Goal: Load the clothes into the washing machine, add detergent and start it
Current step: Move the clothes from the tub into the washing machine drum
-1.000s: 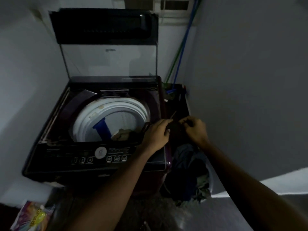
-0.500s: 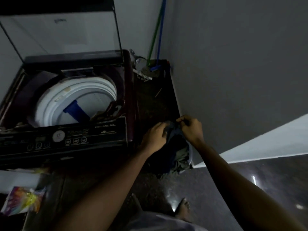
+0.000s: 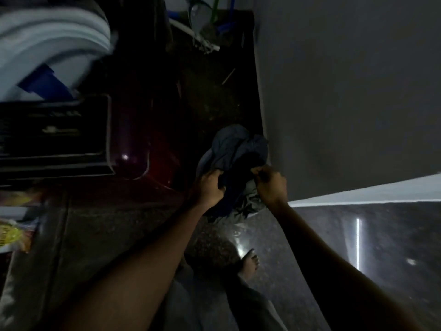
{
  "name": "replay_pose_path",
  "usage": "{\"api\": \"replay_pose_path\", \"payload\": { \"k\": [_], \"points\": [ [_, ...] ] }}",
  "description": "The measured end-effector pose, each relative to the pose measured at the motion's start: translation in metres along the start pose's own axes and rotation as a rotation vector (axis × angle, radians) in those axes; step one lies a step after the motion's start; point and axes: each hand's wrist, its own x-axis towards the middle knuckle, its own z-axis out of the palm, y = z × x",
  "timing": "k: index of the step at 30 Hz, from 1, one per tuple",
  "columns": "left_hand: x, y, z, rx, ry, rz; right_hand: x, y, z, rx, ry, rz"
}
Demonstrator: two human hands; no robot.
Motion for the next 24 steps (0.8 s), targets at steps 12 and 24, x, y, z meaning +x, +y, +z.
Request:
{"api": "replay_pose_path", "payload": {
  "k": [12, 24],
  "points": [
    [0.057, -0.094, 0.142, -0.085, 0.055, -0.086, 0.057, 0.132, 0.143, 0.474, -0.105, 0.420],
    [0.009, -0.041, 0.081, -0.139, 0.153, -0.091, 0.027, 0.037, 0.067, 0.869, -0.097, 0.468]
  ]
}}
